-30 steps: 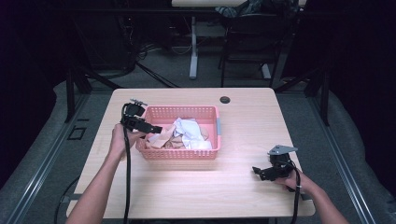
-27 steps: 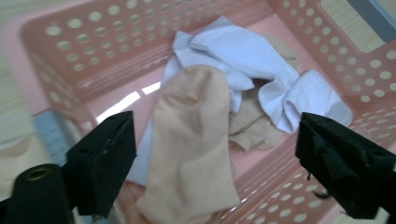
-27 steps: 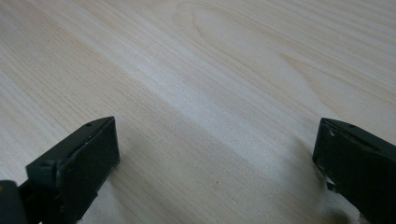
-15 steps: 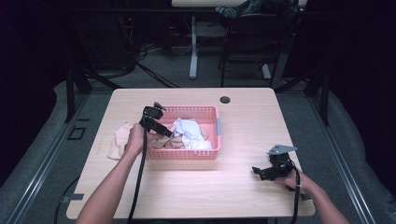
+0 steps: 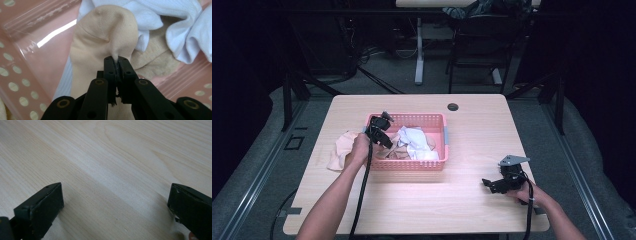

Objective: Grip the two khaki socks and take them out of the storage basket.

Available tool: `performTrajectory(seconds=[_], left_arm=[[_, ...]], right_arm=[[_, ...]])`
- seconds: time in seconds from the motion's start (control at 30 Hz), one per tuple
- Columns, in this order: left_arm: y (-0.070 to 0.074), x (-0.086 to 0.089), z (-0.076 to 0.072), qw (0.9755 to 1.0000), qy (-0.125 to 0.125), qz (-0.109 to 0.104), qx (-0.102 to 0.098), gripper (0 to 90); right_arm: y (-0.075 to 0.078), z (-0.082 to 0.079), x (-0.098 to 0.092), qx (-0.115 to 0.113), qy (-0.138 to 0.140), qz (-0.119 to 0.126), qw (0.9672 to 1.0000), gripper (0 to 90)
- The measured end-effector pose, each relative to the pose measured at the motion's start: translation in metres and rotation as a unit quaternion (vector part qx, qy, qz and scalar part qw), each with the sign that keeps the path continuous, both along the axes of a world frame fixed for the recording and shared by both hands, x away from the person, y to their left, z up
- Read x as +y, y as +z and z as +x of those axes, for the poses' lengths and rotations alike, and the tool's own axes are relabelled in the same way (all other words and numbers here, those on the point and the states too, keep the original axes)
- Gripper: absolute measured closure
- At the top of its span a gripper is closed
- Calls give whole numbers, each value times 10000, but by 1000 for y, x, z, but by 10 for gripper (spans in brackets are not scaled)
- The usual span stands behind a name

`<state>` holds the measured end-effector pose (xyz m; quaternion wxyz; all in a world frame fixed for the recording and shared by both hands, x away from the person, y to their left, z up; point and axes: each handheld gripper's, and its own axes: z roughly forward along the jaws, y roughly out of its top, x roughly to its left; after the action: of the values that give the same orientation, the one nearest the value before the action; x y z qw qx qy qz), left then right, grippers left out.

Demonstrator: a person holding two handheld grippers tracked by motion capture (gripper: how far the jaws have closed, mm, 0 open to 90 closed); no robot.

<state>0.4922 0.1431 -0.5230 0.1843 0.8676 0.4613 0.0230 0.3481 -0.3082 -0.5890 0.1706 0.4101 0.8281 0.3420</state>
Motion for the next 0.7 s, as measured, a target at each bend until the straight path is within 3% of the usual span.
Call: performTrajectory(seconds=[0.37,0.7], left_arm=[[24,14,-10,9988,-88,-114,-460,877],[59,29,-18,9963,-95,-272,-808,876]], right_arm=[[0,0,0,-1,-4,4,10000,0],[0,0,0,9,-9,2,10000,0]])
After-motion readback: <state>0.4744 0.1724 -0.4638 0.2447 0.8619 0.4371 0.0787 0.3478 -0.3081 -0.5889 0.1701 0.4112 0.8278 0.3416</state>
